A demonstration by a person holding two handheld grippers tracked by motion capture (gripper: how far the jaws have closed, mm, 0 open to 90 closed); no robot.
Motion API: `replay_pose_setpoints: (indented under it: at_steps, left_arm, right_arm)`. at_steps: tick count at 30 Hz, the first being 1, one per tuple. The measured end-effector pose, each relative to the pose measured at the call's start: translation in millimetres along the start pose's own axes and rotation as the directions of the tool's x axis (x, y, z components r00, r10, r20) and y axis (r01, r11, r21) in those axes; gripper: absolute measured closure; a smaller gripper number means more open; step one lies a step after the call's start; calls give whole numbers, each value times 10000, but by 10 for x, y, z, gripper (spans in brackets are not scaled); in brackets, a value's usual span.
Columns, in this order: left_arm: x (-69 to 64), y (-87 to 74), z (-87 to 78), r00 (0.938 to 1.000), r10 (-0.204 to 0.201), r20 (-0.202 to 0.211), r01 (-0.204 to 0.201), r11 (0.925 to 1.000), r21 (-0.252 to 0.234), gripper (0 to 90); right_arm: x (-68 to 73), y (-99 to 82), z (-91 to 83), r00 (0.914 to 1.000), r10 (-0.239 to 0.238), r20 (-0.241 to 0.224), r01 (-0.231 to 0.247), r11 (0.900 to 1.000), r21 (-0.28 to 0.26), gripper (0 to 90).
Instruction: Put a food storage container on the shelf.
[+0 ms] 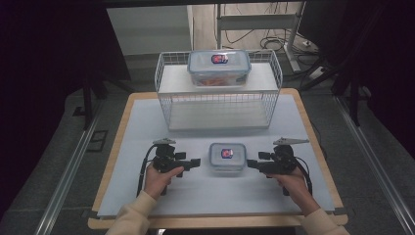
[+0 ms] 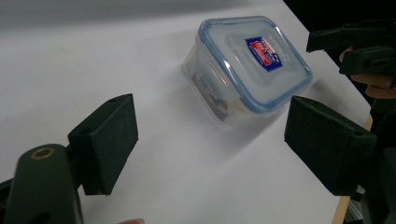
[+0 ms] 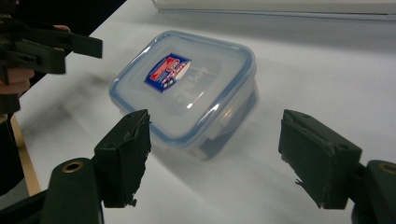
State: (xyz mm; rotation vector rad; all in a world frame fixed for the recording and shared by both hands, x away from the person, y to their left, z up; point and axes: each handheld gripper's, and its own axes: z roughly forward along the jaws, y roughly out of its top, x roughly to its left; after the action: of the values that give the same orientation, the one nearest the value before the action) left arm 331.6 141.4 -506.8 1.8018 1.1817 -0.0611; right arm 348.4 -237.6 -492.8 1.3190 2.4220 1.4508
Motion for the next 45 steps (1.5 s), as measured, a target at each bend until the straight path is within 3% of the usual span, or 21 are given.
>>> replay_pose_setpoints:
  at_steps: [5, 7, 15, 26, 31, 36, 39, 45]
  left_arm:
    - [7, 98, 202, 9963, -554, 657, 553, 9985, 44, 177]
    - [18, 127, 286, 9961, -628, 614, 618, 9979, 181, 177]
    - [1, 191, 557, 9905, -834, 1093, 750, 9940, 790, 178]
    - [38, 169, 626, 9786, -1369, 1536, 1224, 9874, 1001, 239]
    - [27, 148, 665, 9704, -1543, 1858, 1341, 9840, 1171, 328]
    - [-13, 131, 644, 9749, -1342, 1777, 1160, 9872, 1092, 364]
    - [-42, 93, 575, 9767, -1245, 1750, 1117, 9904, 814, 428]
    - [-156, -17, 485, 9871, -623, 1472, 588, 9979, 278, 476]
  right_arm:
    - [-74, 103, 173, 9981, 607, -77, -604, 9977, 316, 206]
    - [-86, 113, 202, 9976, 688, -63, -685, 9970, 366, 204]
    - [-153, 146, 347, 9923, 1188, -336, -1165, 9912, 625, 209]
    - [-137, 112, 456, 9852, 1590, -646, -1521, 9832, 1007, 214]
    - [-126, 95, 481, 9767, 1899, -999, -1775, 9767, 1209, 310]
    - [-108, 91, 461, 9746, 1995, -1014, -1862, 9743, 1270, 336]
    - [-97, 70, 386, 9721, 2078, -1086, -1966, 9748, 1050, 427]
    - [-31, 10, 292, 9808, 1568, -1162, -1487, 9860, 753, 489]
